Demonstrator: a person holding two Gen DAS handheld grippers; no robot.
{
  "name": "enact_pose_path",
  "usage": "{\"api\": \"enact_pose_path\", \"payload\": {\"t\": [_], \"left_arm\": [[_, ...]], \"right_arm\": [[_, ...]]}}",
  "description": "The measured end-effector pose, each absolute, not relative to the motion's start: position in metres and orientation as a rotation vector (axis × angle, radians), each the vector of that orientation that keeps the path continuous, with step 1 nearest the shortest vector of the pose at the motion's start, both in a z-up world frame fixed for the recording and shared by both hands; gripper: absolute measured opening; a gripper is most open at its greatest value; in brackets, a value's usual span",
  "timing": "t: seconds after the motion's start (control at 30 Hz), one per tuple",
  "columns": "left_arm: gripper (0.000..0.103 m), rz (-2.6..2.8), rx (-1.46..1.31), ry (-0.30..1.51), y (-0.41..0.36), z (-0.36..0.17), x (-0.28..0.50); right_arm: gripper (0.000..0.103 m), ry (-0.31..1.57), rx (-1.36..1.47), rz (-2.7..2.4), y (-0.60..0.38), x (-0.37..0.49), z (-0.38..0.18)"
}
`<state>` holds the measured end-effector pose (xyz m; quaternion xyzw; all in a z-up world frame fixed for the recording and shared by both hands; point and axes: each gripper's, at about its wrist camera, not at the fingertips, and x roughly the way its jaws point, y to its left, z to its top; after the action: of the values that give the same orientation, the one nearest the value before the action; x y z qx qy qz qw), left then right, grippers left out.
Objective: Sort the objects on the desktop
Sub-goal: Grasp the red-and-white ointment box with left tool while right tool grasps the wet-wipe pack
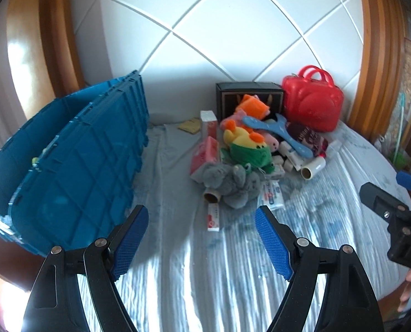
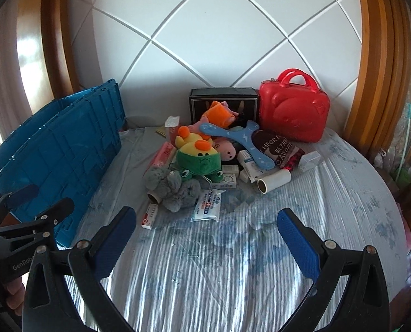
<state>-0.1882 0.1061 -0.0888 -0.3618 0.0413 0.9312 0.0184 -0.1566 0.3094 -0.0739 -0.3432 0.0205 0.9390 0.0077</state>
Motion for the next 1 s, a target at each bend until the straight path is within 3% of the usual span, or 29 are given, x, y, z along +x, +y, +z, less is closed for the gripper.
{"api": "enact_pose_path", "payload": {"t": [0.33,0.67,1.0], "left_arm": [[0.080,2.721,-1.292,0.062,0.102,-0.165,-0.237],[0.079,2.669,-1.657,-0.029,0.082,-0.257,-0.281],[0.079,2.614,-1.760,-0.002,0.104,-0.300,-0.340]], "right_arm": [[0.103,0.078,-1.289,2.714,0.328,-0.186,-0.137],[0.103,0.002,-1.619,2.649,0.328,-0.247,-0.221],[0.103,-0.015,-1.798,2.615,0.319,-0.317,-0.277]]}}
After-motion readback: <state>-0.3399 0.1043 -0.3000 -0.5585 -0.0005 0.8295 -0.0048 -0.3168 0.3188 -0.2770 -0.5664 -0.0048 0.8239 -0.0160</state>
